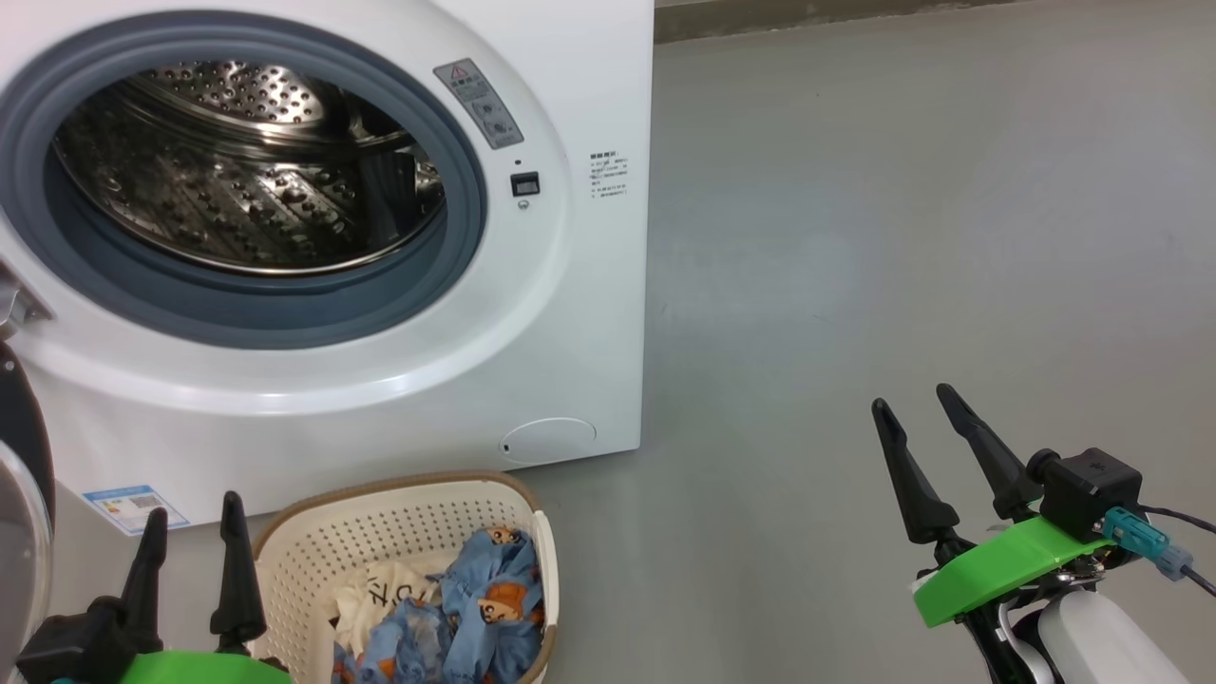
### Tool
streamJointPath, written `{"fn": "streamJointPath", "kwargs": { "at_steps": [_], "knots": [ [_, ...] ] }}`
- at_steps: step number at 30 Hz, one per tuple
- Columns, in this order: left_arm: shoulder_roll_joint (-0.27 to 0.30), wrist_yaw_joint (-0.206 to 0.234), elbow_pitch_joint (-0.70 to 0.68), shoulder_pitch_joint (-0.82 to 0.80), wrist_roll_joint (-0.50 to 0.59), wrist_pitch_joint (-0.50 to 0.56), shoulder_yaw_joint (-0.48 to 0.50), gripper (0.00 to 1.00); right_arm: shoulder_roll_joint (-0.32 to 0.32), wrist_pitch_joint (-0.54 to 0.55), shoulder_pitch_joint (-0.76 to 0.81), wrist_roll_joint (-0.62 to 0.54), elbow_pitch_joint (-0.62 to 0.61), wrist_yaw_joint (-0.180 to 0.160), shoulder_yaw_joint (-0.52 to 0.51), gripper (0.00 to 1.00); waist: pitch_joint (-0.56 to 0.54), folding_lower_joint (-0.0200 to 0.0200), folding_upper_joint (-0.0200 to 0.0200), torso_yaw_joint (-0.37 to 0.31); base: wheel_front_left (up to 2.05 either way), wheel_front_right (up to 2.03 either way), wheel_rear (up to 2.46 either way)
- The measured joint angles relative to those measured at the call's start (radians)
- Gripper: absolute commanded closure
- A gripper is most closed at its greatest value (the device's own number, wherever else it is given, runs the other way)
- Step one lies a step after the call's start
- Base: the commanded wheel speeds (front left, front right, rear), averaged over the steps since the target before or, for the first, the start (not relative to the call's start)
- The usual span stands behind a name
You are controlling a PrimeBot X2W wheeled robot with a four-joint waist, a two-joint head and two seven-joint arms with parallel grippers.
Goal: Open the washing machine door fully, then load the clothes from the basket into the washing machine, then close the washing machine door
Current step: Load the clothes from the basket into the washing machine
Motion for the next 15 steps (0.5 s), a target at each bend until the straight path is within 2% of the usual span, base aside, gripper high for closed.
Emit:
{"fn": "streamJointPath", "kwargs": {
  "at_steps": [15],
  "knots": [
    [0.000, 0.000, 0.011, -0.001, -0.001, 0.000, 0.000, 0.00, 0.000, 0.000, 0.000, 0.000, 0.000, 0.000, 0.002, 0.00, 0.002, 0.0000, 0.0000, 0.004, 0.59, -0.59, 0.00]
  ]
}}
